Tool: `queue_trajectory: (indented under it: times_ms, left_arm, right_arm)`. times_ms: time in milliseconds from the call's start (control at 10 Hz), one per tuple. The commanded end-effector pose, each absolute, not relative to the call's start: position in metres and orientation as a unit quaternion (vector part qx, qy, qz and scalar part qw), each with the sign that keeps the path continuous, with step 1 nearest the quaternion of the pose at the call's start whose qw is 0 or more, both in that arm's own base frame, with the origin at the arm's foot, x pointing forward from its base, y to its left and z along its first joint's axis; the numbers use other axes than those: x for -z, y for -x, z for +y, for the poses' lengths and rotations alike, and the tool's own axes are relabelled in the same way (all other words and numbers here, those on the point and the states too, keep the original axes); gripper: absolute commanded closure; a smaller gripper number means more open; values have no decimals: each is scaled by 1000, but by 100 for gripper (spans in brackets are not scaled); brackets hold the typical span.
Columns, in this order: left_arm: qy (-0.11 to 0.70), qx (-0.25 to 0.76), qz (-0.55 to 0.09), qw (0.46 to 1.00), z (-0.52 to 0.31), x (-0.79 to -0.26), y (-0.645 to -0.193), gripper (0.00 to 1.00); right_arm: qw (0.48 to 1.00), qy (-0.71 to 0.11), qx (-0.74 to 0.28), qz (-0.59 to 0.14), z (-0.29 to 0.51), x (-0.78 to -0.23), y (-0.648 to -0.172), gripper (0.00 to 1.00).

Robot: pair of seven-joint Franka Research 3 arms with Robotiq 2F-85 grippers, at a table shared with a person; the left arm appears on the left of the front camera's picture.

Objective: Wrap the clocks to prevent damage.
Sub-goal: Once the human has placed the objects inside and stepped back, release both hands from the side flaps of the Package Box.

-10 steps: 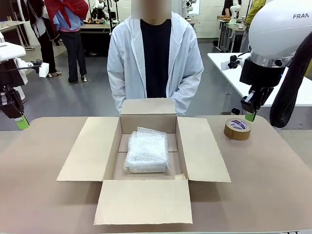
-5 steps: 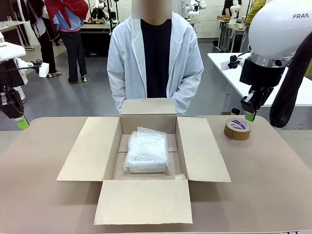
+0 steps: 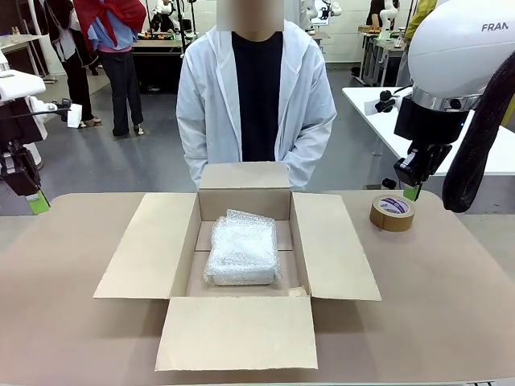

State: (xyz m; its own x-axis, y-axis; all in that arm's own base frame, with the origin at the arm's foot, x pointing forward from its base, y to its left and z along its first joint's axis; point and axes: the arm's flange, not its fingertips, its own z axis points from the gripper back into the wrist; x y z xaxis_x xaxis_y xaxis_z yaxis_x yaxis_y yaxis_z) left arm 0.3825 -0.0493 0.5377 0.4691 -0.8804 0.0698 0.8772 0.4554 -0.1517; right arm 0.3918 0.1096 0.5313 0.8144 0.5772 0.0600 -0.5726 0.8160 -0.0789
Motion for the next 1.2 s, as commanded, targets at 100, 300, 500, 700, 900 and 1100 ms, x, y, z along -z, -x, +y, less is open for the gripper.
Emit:
queue_trajectory:
  times_ms: [100,300,500,700,900,1100]
  left_arm:
    - [83,498,3,863,-53,-537,-383,99]
    - [83,498,3,863,-53,-537,-383,99]
    - [53,590,-8,806,-47,-538,-382,99]
    - [-46,675,-49,734,-35,-541,-384,99]
    - [-87,715,-53,691,-23,-544,-390,99]
    - [-37,705,-59,705,-12,-550,-398,99]
  right_arm:
    - [954,30,-294,-40,112,-531,-392,99]
    - [954,30,-294,-40,112,-531,-392,99]
    - [913,54,-402,-33,105,-528,-390,99]
    - [821,76,-565,-8,86,-529,-389,99]
    - [709,59,-703,-6,68,-532,-390,99]
    - [792,58,-607,-4,87,-530,-392,99]
